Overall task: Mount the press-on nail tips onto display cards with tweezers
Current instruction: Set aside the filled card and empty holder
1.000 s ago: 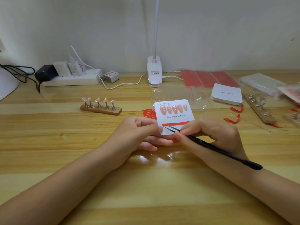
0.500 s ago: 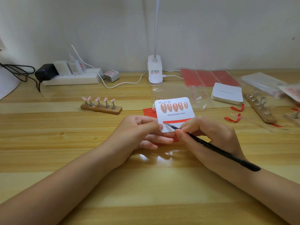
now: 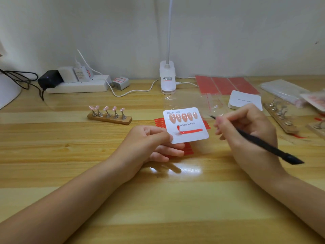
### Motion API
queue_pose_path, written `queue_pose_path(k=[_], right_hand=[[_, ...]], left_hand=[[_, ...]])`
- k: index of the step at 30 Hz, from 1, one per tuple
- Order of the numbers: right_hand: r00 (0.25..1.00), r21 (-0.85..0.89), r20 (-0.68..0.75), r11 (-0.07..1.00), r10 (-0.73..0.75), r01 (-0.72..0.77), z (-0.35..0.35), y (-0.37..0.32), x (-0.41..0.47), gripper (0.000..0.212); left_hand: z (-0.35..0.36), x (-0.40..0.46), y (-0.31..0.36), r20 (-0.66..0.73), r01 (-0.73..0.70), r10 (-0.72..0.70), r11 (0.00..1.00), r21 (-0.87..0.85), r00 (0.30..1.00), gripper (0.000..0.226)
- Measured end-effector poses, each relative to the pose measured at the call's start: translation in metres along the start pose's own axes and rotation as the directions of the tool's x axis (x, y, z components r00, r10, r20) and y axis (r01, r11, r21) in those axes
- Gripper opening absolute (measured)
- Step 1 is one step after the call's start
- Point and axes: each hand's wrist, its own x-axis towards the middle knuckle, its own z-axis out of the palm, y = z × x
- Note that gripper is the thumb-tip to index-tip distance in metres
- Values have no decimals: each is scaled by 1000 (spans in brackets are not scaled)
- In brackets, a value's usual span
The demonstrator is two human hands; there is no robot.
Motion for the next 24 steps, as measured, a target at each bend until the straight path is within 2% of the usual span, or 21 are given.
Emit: queue_pose_path(k=[3,5,7,9,12,20,24], right_hand=[[995,55,-95,998,33,-28,-11,1,11,20],[996,23,-89,1000,-19,21,-15,-1,10,19],[991,-7,-23,992,-129,129,-9,-3,2,19],[953,-132,93,946,-287,297,2,-5,-7,15],[894,-264,210,857,-397,442,13,-5,-12,19],[902,-327,226,843,-369,427,14,-4,-11,18],[905,-295,223,860,-362,416,15,0,-11,6]], left_hand=[[-1,0,0,-14,-1,1,1000,2,1000,9],[0,0,0,-24,-2,2,1000,3,1000,9],[1,0,0,-32,-3,4,1000,9,999,9],[2,1,0,-33,-4,5,1000,18,999,10],[4,0,0,-24,-4,5,1000,31,1000,12],[6,-1,0,-8,-15,15,999,47,1000,15],[6,-1,1,-1,-22,22,998,61,1000,17]])
